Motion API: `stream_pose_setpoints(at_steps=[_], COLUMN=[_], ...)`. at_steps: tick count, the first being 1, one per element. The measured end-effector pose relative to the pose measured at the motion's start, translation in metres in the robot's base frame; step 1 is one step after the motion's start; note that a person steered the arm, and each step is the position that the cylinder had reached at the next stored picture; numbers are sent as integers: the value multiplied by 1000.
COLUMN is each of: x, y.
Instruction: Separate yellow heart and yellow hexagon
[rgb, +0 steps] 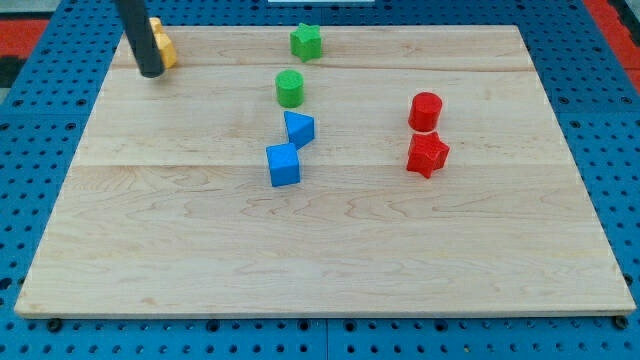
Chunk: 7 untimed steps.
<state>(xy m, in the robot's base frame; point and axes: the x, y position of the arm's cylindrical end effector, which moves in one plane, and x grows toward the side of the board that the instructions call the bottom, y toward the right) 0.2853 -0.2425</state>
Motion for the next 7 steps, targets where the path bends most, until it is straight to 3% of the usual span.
stream_pose_setpoints(at_steps=[1, 2, 4, 5, 7], x=[-7, -25, -94, -94, -78], y=[-52, -63, -49, -2, 21])
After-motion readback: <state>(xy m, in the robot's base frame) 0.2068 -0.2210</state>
